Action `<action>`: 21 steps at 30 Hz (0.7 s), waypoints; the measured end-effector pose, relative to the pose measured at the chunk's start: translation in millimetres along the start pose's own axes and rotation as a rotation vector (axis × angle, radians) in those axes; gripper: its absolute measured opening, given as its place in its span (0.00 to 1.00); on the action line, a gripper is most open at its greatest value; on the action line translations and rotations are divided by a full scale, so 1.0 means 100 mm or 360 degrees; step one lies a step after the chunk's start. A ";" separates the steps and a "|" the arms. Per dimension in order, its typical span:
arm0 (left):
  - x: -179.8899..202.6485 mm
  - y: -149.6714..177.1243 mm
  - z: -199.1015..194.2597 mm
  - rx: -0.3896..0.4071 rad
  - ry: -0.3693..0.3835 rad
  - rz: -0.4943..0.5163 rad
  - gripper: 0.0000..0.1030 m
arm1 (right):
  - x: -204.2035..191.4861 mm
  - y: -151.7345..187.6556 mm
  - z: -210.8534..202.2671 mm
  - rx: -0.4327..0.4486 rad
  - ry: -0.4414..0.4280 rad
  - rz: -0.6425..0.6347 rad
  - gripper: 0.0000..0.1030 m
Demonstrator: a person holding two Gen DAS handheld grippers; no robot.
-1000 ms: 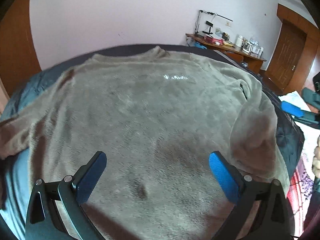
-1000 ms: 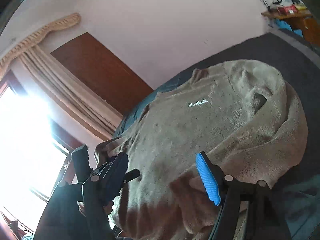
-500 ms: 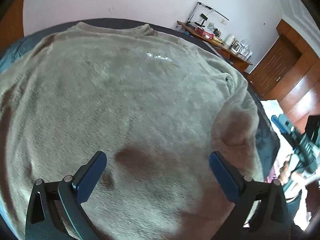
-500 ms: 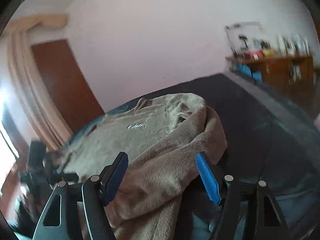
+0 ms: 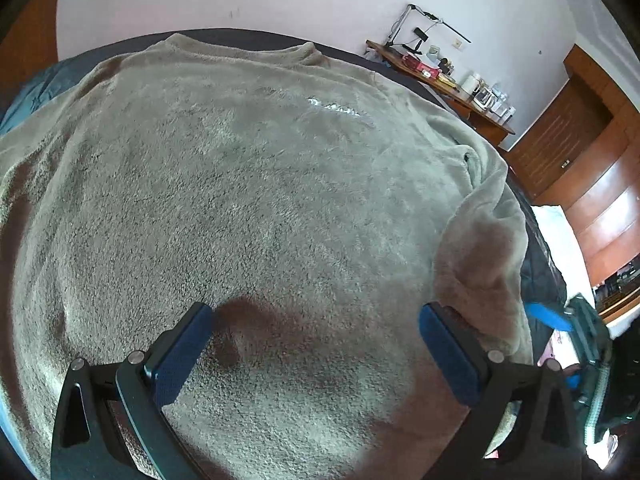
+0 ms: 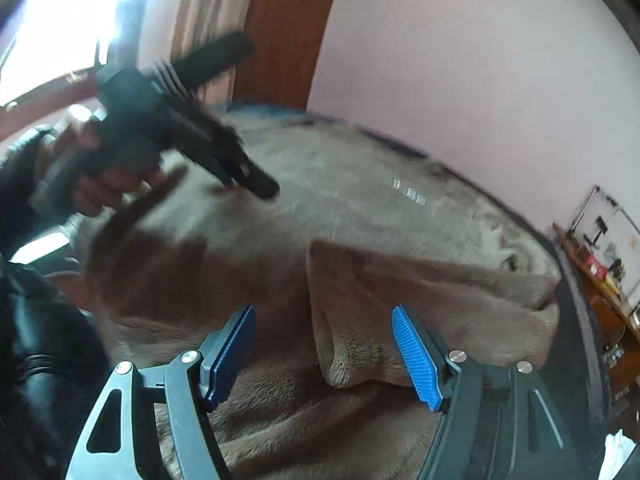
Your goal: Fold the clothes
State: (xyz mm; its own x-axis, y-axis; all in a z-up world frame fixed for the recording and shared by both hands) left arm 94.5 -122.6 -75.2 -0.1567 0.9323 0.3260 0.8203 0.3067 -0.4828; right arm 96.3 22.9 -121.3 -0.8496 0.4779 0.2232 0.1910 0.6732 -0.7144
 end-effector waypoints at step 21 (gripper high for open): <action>0.72 -0.05 0.39 -0.0330 0.0581 -0.0345 0.91 | 0.50 -0.11 -0.02 0.0161 -0.0018 0.0592 0.26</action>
State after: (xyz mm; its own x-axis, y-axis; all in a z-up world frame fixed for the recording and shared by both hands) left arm 57.7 -49.3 -80.6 -0.1633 0.7112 0.6838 0.8884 0.4074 -0.2116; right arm 52.8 40.8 -100.9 -0.7368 0.6725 -0.0705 0.4384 0.3957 -0.8070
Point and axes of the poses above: each gripper's, at about its wrist camera, not at the fingertips, and z roughly the way its jaws point, x to its right, y to its underside, the point moved 6 cm from there along z, roughly the way its jaws point, and after that the axes turned 1 degree about -x, right-handed, at the moved point
